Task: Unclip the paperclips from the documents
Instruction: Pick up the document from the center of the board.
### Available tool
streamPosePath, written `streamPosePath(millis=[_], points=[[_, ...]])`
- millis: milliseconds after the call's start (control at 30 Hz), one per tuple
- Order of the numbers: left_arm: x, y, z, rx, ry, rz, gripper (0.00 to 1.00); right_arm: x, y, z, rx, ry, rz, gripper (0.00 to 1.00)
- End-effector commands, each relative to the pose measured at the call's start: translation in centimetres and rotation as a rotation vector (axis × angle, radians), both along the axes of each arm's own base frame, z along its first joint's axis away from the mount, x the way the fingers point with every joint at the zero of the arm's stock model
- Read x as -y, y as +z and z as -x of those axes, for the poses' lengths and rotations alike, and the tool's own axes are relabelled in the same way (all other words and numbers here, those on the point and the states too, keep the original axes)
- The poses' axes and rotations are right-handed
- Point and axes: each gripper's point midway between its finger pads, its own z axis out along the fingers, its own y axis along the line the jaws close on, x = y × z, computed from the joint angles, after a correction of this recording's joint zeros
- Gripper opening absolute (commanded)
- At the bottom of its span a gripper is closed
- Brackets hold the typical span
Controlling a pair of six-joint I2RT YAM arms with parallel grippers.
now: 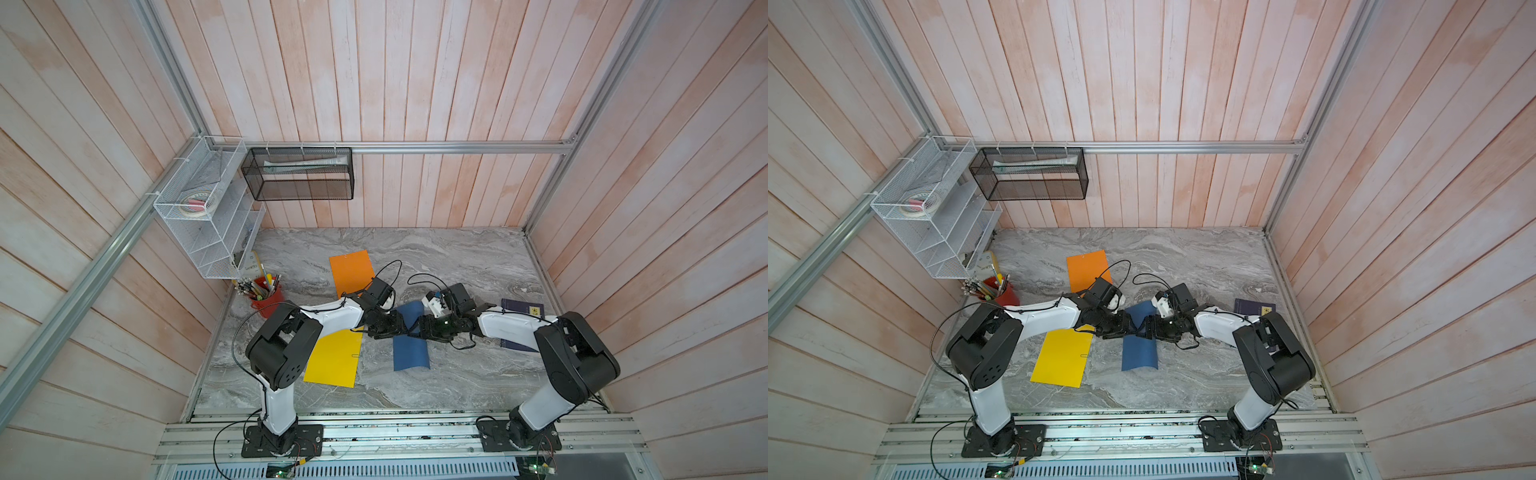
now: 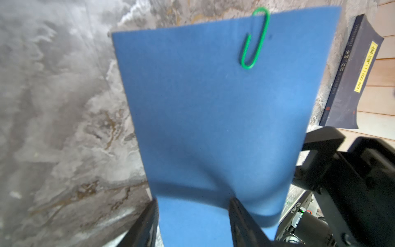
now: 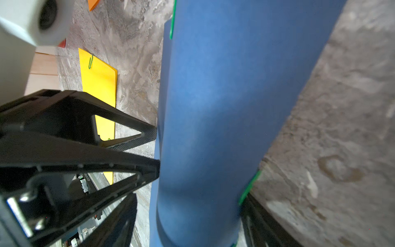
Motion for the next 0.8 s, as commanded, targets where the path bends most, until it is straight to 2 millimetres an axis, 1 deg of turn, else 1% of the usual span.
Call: streamPosePath(millis=[0, 133, 167, 233, 333, 433, 500, 533, 667, 767], points=[[-0.8, -2.5, 1.6, -0.071, -0.007, -0.061, 0.56, 0.4, -1.7, 1.3, -0.064, 0.001, 0.032, 0.73], [-0.8, -2.5, 1.6, -0.071, -0.006, -0.061, 0.56, 0.4, -1.7, 1.3, -0.061, -0.003, 0.029, 0.68], [-0.8, -2.4, 1.6, -0.068, -0.007, -0.059, 0.56, 0.4, -1.7, 1.3, -0.060, -0.002, 0.029, 0.65], [-0.8, -2.4, 1.6, -0.070, -0.007, -0.060, 0.56, 0.3, -1.6, 1.2, -0.057, -0.002, 0.023, 0.56], [-0.9, -2.5, 1.7, -0.069, -0.007, -0.061, 0.56, 0.2, -1.4, 1.1, -0.050, -0.001, 0.018, 0.52], [-0.9, -2.3, 1.6, -0.066, -0.004, -0.060, 0.56, 0.2, -1.1, 0.9, -0.039, -0.001, 0.014, 0.45], [-0.9, -2.2, 1.5, -0.062, -0.004, -0.057, 0.56, 0.1, -0.9, 0.8, -0.035, 0.001, 0.008, 0.36], [-0.9, -2.1, 1.5, -0.060, -0.003, -0.057, 0.56, 0.0, -0.8, 0.8, -0.034, 0.004, 0.005, 0.34], [-0.9, -1.0, 1.1, -0.033, 0.007, -0.049, 0.56, -0.1, -0.3, 0.6, -0.019, 0.009, -0.023, 0.31], [-1.2, 0.6, 0.4, 0.003, 0.022, -0.028, 0.56, -0.1, 0.7, 0.3, 0.001, 0.005, -0.068, 0.31]])
